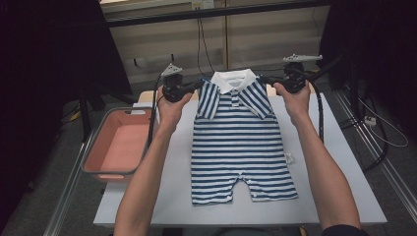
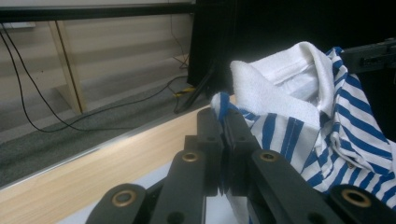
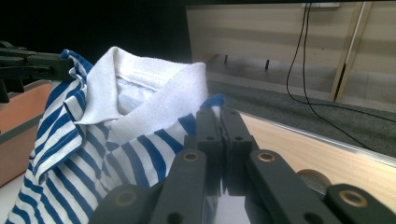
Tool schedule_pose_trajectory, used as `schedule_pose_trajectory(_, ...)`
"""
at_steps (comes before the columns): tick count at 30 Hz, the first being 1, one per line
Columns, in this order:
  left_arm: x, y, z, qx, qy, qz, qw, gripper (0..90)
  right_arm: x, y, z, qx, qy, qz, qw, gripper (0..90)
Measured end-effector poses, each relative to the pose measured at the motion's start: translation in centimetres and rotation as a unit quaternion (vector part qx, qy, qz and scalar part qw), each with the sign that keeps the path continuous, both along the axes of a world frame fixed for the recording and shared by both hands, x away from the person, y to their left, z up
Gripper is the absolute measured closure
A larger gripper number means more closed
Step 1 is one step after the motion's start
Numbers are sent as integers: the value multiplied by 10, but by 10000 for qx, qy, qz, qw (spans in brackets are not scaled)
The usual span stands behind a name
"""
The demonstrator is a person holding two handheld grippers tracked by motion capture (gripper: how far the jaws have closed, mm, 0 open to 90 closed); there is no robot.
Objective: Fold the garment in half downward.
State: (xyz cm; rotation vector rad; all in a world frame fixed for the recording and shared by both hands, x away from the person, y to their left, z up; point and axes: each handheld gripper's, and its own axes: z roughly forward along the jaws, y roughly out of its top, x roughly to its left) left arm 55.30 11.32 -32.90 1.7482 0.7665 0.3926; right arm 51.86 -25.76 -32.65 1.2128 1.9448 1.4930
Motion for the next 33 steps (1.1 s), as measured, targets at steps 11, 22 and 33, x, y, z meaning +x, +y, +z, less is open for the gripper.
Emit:
schedule_pose_trajectory(11, -8, -1, -11, 123, 20, -61, 9999, 873, -7, 1, -11, -37, 30, 88, 10000, 882)
schedule_pose_trajectory(22, -15, -8, -33, 187, 125, -97, 9997, 873, -15, -3, -40, 0, 193, 90, 9998, 882)
schedule_pose_trajectory(33, -39, -7, -50, 307, 10, -180, 9994, 872, -34, 3, -53, -37, 111, 194, 9997, 882)
